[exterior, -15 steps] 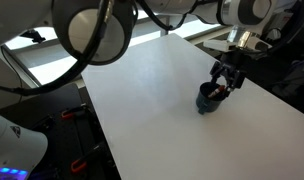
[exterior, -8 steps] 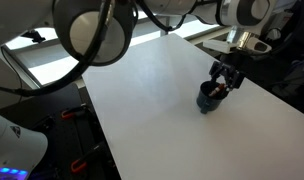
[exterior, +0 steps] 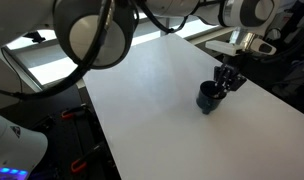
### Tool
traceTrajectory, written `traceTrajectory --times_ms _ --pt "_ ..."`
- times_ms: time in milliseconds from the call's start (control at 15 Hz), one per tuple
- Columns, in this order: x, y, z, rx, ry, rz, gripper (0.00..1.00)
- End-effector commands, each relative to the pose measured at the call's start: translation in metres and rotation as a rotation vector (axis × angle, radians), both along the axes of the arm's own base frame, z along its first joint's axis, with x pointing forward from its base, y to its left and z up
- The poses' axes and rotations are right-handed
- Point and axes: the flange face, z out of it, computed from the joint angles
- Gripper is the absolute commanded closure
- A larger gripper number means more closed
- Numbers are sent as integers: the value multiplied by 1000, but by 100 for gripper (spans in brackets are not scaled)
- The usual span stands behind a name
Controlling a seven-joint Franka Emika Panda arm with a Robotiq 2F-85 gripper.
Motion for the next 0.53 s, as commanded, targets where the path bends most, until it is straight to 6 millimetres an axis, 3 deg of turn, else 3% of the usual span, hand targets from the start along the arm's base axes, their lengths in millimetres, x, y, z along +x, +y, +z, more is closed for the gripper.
traceTrajectory --times_ms 0,267,467 --pt "0 -1 -6 46 -1 30 99" --pt "0 -1 -7 57 6 52 96" --pt "0 -2 -7 60 2 60 100"
